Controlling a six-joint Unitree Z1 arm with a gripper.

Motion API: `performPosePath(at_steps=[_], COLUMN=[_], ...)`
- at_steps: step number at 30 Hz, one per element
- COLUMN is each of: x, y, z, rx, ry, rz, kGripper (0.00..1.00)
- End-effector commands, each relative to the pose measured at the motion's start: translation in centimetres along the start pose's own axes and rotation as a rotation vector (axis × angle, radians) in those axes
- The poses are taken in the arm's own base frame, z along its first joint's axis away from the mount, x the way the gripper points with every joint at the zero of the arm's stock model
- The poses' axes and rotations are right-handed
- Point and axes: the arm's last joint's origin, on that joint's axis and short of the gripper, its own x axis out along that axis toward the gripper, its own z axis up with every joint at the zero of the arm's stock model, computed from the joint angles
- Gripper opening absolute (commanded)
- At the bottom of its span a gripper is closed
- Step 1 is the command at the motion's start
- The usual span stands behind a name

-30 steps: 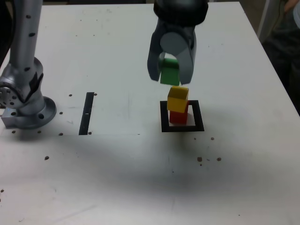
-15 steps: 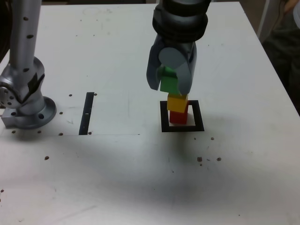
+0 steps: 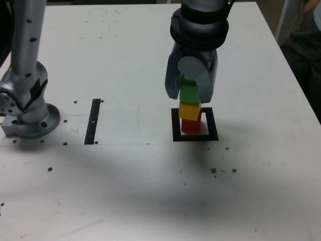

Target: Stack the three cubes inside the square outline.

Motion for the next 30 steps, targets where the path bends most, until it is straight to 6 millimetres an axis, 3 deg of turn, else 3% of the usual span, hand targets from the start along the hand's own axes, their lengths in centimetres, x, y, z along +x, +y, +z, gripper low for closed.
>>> performPosePath(at_steps=[1,3,8,12,16,22,30], x=[0.3,0.3,0.6,0.5,0.4,-0.4,-4.6], y=[-0.1,-0.1,0.1,0.2,0.3,0.4,1.0], z=[0.1,0.1,0.1,-0.1,-0.3,-0.8,-4.5], rx=[-0.001,-0.001,-0.007,-0.009,-0.009,-0.011,-0.016], ry=[0.005,0.007,0.014,0.012,0.010,-0.002,-0.081], rz=[0.000,0.001,0.000,0.006,0.015,0.017,0.021], kGripper=[0.18,0.30,0.71,0.90,0.98,0.99,0.99])
